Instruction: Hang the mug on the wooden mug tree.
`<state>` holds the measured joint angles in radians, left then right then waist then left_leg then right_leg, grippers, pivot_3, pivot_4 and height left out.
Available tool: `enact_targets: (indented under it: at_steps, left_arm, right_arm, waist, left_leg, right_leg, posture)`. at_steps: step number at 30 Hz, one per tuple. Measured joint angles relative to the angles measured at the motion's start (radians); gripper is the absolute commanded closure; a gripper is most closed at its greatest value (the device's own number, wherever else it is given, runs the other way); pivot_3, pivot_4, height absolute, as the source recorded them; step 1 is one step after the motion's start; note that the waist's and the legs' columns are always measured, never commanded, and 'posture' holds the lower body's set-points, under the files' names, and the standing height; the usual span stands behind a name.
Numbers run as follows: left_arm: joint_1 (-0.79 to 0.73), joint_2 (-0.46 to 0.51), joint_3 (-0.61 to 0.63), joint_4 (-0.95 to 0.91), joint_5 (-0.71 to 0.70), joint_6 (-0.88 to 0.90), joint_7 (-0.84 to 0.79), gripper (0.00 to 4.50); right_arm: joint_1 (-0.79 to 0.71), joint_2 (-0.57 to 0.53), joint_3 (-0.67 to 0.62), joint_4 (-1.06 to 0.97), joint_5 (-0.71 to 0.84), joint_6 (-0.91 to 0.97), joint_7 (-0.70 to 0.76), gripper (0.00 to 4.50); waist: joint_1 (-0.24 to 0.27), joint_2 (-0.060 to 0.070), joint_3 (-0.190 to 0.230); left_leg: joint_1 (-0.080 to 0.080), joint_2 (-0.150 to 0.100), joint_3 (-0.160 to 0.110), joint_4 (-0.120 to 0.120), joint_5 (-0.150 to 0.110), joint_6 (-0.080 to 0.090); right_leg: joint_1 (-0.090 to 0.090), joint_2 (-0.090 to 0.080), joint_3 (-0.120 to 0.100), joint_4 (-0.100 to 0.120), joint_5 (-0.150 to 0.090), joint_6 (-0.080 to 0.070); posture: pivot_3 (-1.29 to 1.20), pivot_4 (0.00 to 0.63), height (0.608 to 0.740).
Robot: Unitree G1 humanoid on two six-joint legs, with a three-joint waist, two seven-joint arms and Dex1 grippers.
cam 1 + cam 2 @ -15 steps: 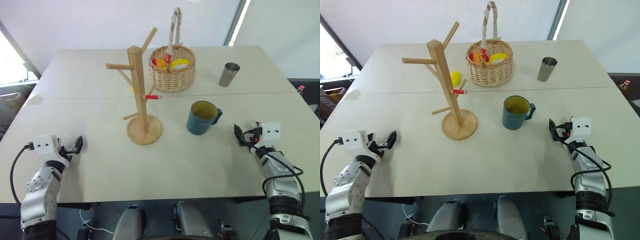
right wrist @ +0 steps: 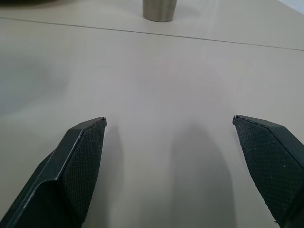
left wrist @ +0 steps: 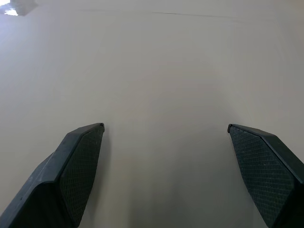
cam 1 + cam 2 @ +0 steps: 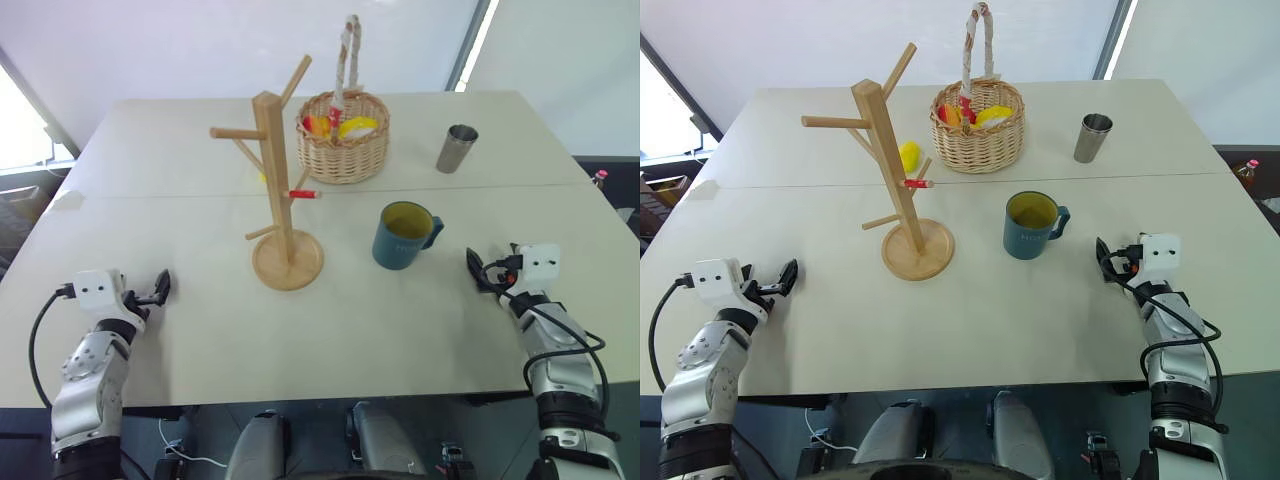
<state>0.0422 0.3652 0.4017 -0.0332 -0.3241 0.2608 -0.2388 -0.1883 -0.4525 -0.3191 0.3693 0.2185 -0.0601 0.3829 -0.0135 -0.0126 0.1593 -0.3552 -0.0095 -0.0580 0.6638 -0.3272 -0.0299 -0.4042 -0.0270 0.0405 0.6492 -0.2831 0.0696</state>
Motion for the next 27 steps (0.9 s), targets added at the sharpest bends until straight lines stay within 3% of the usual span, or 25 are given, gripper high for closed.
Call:
enact_targets:
  at_steps: [7, 17, 21, 27]
  left_arm:
    - [0.074, 0.002, -0.04, -0.064, -0.003, -0.054, -0.11, 0.0]
    - [0.192, 0.099, -0.202, -0.26, -0.088, -0.089, -0.455, 0.0]
    - [0.202, 0.144, -0.294, -0.337, -0.093, -0.088, -0.548, 0.0]
    - [0.208, 0.154, -0.377, -0.382, -0.076, -0.072, -0.562, 0.0]
  right_arm:
    - [0.052, -0.009, -0.005, -0.041, 0.024, -0.01, 0.059, 0.07]
    - [0.191, -0.037, 0.017, -0.203, 0.063, 0.011, 0.195, 0.07]
    - [0.188, -0.018, 0.051, -0.252, 0.061, 0.012, 0.196, 0.07]
    - [0.118, -0.005, 0.058, -0.239, 0.058, 0.007, 0.169, 0.07]
  waist:
    - [0.003, 0.0, 0.0]
    - [-0.002, 0.001, 0.0]
    - [0.0, 0.002, 0.001]
    - [0.0, 0.003, 0.001]
  left_leg:
    - [0.0, 0.0, 0.0, 0.0, 0.0, 0.0]
    - [0.0, 0.001, 0.0, -0.001, 0.0, 0.0]
    - [0.0, 0.001, 0.0, 0.0, 0.0, 0.0]
    - [0.0, 0.001, 0.0, 0.0, 0.0, 0.0]
  right_leg:
    - [0.0, -0.001, 0.0, -0.001, 0.0, 0.0]
    - [0.0, -0.001, 0.0, -0.001, 0.0, -0.001]
    - [0.0, -0.001, 0.0, -0.001, -0.001, -0.002]
    - [0.0, 0.0, 0.0, -0.001, 0.0, -0.001]
  posture:
    - [0.0, 0.15, 0.74]
    - [0.0, 0.15, 0.74]
    - [0.0, 0.15, 0.74]
    - [0.0, 0.15, 0.74]
